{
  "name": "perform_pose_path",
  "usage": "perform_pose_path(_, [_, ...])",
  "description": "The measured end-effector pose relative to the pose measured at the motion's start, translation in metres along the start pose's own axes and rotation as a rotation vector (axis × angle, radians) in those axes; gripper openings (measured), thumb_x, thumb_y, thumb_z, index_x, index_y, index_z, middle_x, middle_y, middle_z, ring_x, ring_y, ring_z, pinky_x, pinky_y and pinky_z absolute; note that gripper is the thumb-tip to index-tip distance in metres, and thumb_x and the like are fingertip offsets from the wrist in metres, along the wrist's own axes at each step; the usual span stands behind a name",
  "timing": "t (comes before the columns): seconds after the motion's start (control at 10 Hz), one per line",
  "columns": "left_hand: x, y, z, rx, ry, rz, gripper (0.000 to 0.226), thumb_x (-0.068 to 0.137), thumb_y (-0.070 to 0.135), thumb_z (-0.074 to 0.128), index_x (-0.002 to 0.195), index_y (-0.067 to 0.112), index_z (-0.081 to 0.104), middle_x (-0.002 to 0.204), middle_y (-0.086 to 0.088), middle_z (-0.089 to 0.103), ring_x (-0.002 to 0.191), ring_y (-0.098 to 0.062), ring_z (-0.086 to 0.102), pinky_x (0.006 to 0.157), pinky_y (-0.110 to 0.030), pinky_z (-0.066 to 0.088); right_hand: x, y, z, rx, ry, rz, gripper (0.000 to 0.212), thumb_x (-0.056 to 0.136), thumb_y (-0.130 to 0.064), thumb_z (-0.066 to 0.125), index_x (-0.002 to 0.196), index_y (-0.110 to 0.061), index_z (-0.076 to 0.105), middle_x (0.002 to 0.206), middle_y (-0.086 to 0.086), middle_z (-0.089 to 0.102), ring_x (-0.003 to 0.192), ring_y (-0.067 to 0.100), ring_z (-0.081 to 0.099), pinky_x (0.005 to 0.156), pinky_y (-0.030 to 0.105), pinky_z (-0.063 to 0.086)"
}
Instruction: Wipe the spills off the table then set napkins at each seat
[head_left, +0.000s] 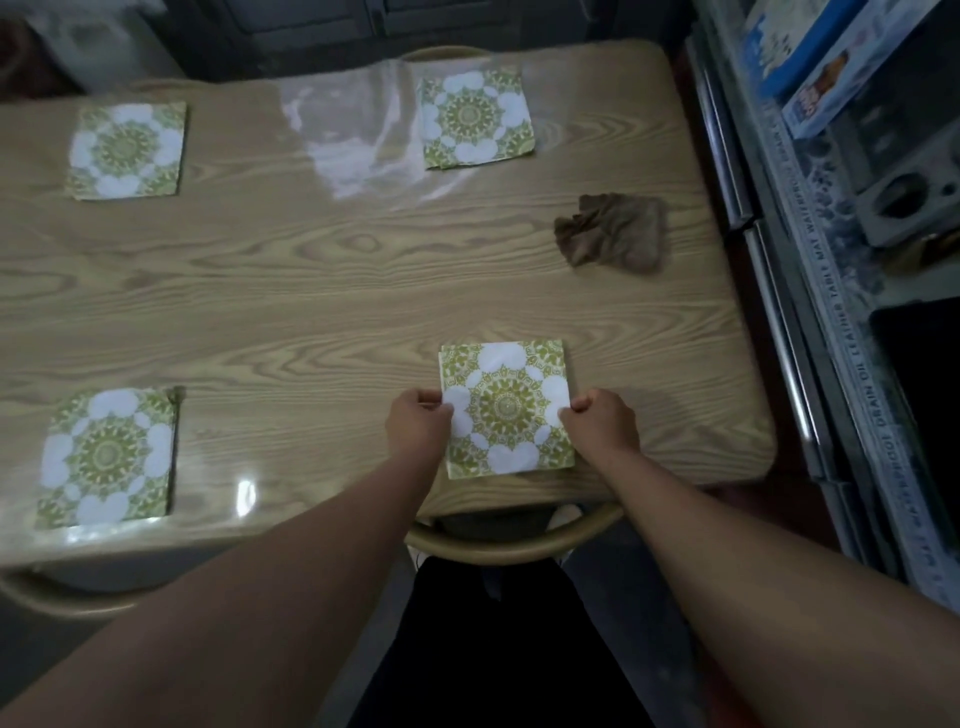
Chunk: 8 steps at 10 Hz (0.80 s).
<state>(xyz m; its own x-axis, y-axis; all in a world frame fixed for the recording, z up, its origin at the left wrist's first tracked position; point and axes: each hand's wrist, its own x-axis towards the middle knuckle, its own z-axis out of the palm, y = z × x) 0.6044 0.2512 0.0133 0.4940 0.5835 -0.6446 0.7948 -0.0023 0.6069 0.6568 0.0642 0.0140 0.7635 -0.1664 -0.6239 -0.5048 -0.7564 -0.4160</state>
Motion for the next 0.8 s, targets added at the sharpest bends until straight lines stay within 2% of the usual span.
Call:
perform_pose_path(0.1, [-0.001, 0.001, 0.002, 0.030, 0.023, 0.004, 0.017, 0.081, 0.008, 0.062, 0.097, 0.014, 0.066, 0.085, 0.000, 0.065, 0.080, -0.020, 0.064, 0.076, -0.035, 0.056, 0.003, 0.000, 0.001, 0.020, 0.002, 0.027, 0.018, 0.086, -0.024, 0.063, 0.100, -0.014, 0.068, 0.109, 0.007, 0.069, 0.101, 0.026, 0.063, 0.074, 0.024, 0.039])
perform_pose_path(0.2, [0.002, 0.001, 0.001, 0.004, 0.018, -0.019, 0.019, 0.078, 0.005, 0.057, 0.093, 0.015, 0.065, 0.087, -0.002, 0.068, 0.081, -0.022, 0.067, 0.072, -0.038, 0.058, 0.005, 0.000, 0.002, 0.050, 0.009, 0.060, 0.016, 0.086, -0.021, 0.063, 0.099, -0.014, 0.069, 0.109, 0.008, 0.070, 0.100, 0.026, 0.063, 0.074, 0.023, 0.040])
perform_pose_path(0.3, [0.008, -0.004, 0.000, -0.037, -0.003, -0.049, 0.019, 0.074, 0.006, 0.057, 0.087, 0.019, 0.062, 0.091, -0.007, 0.070, 0.082, -0.027, 0.069, 0.070, -0.048, 0.060, 0.004, 0.000, 0.002, 0.060, 0.013, 0.063, 0.015, 0.086, -0.021, 0.063, 0.098, -0.014, 0.069, 0.108, 0.008, 0.070, 0.101, 0.027, 0.063, 0.074, 0.023, 0.040])
perform_pose_path(0.5, [0.013, -0.008, -0.001, -0.052, -0.014, -0.049, 0.020, 0.073, 0.005, 0.056, 0.087, 0.020, 0.061, 0.092, -0.009, 0.070, 0.080, -0.029, 0.070, 0.067, -0.049, 0.060, 0.005, 0.001, 0.003, 0.079, 0.018, 0.064, 0.006, 0.086, -0.022, 0.064, 0.090, -0.017, 0.066, 0.106, 0.008, 0.070, 0.100, 0.027, 0.063, 0.074, 0.024, 0.040])
perform_pose_path(0.6, [0.013, -0.008, -0.001, -0.044, -0.014, -0.034, 0.019, 0.076, 0.004, 0.057, 0.087, 0.020, 0.060, 0.093, -0.008, 0.070, 0.081, -0.028, 0.069, 0.069, -0.049, 0.060, 0.003, 0.001, 0.002, 0.103, 0.011, 0.059, 0.013, 0.087, -0.024, 0.067, 0.094, -0.013, 0.068, 0.107, 0.008, 0.070, 0.100, 0.026, 0.063, 0.075, 0.023, 0.039])
perform_pose_path(0.7, [0.010, -0.005, -0.002, 0.044, 0.009, 0.028, 0.016, 0.081, 0.008, 0.059, 0.094, 0.016, 0.060, 0.094, -0.003, 0.069, 0.084, -0.023, 0.067, 0.075, -0.040, 0.057, 0.002, 0.001, 0.002, 0.125, 0.026, 0.024, 0.022, 0.087, -0.027, 0.067, 0.103, -0.012, 0.065, 0.112, 0.007, 0.068, 0.104, 0.026, 0.061, 0.077, 0.023, 0.038])
perform_pose_path(0.8, [0.009, -0.004, -0.003, 0.178, 0.059, 0.125, 0.014, 0.083, 0.012, 0.058, 0.095, 0.019, 0.057, 0.094, 0.001, 0.066, 0.090, -0.023, 0.064, 0.082, -0.040, 0.053, -0.004, 0.000, -0.002, 0.075, 0.098, -0.030, 0.028, 0.087, -0.030, 0.066, 0.109, -0.015, 0.057, 0.114, 0.006, 0.065, 0.105, 0.026, 0.060, 0.080, 0.028, 0.042])
